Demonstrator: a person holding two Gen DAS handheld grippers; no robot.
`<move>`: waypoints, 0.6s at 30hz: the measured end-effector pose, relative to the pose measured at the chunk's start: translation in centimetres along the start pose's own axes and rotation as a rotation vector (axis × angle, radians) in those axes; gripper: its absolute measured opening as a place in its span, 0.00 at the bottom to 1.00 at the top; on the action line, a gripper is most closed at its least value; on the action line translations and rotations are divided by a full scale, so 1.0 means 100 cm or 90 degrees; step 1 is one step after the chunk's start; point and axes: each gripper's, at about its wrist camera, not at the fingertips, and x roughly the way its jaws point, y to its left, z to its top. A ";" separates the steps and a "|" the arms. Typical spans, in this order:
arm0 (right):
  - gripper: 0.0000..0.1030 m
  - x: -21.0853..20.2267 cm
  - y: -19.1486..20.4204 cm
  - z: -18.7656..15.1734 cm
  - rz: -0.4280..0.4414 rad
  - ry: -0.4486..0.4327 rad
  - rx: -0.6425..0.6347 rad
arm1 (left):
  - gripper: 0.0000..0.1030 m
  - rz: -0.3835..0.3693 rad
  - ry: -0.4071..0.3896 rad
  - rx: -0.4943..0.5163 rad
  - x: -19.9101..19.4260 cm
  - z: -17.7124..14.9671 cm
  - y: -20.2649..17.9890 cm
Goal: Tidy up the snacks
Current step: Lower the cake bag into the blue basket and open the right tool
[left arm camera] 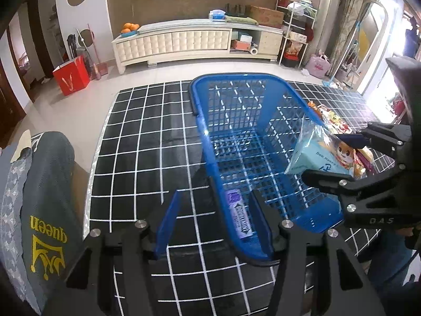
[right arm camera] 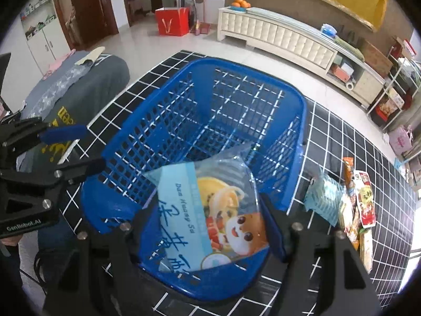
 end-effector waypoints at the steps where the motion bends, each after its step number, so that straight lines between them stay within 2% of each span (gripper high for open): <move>1: 0.71 0.002 0.002 0.001 -0.002 0.003 -0.004 | 0.51 0.003 0.000 0.000 0.000 -0.001 0.001; 6: 0.72 0.010 0.005 0.003 -0.035 0.006 -0.030 | 0.52 0.006 0.001 -0.004 0.002 -0.003 0.005; 8: 0.72 0.012 0.006 0.003 -0.020 0.021 -0.030 | 0.52 0.003 0.003 -0.010 0.003 -0.003 0.007; 14: 0.74 0.013 0.007 0.001 -0.020 0.027 -0.030 | 0.52 0.006 0.009 -0.013 0.003 -0.005 0.007; 16: 0.76 0.011 0.006 0.000 -0.005 0.031 -0.019 | 0.52 0.006 0.009 -0.016 0.001 -0.006 0.006; 18: 0.84 0.004 0.007 0.000 -0.007 0.018 -0.016 | 0.52 0.008 0.010 -0.015 -0.001 -0.006 0.005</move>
